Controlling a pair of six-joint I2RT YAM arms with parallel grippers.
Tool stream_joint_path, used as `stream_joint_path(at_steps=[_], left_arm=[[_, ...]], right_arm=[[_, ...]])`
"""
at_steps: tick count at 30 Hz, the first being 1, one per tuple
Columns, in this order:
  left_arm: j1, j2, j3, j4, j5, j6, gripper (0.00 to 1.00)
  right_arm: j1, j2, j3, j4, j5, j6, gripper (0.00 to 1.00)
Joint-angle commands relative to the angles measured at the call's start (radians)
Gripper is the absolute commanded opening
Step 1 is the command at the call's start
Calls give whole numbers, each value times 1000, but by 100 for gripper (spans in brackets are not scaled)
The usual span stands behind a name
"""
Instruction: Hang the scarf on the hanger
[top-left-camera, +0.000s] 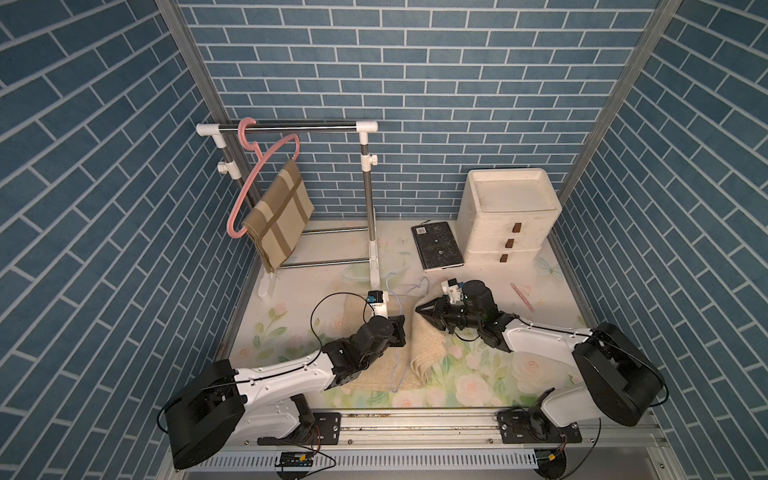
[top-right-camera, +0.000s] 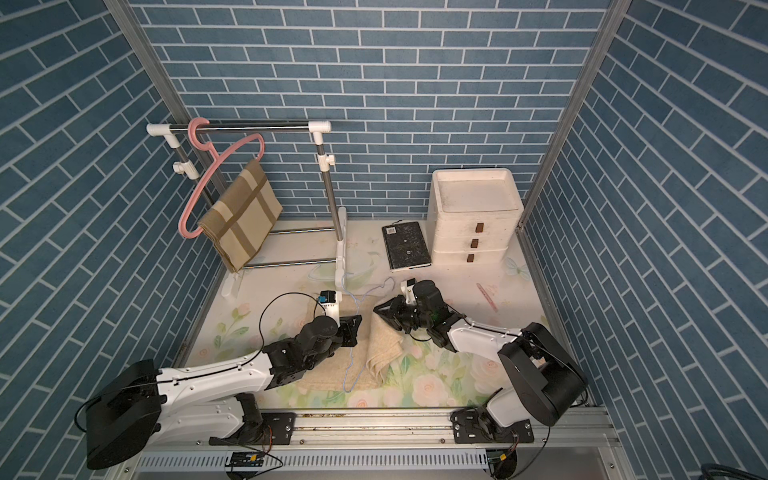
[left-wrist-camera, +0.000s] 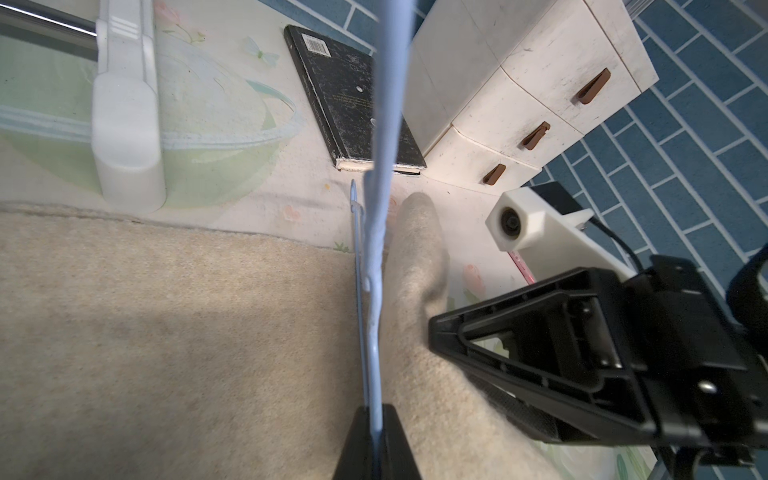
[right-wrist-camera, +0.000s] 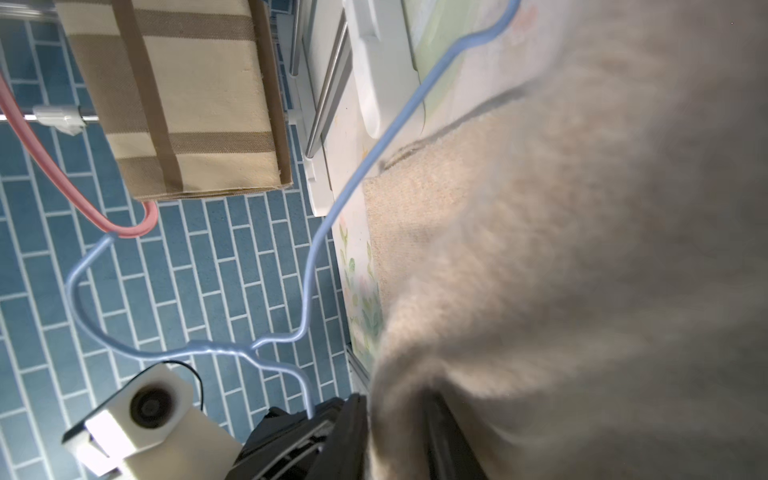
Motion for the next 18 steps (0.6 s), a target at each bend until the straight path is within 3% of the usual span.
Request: stream_joint_path(at_steps=[1, 7, 18], left_arm=[[-2, -6, 13, -21, 6, 11, 0], [-2, -13, 13, -22, 5, 9, 0], [-2, -14, 12, 6, 34, 31, 0]], right_arm=[[17, 54, 49, -19, -22, -41, 3], [43, 99, 74, 9, -29, -23, 0], [162, 297, 183, 267, -21, 130, 0]])
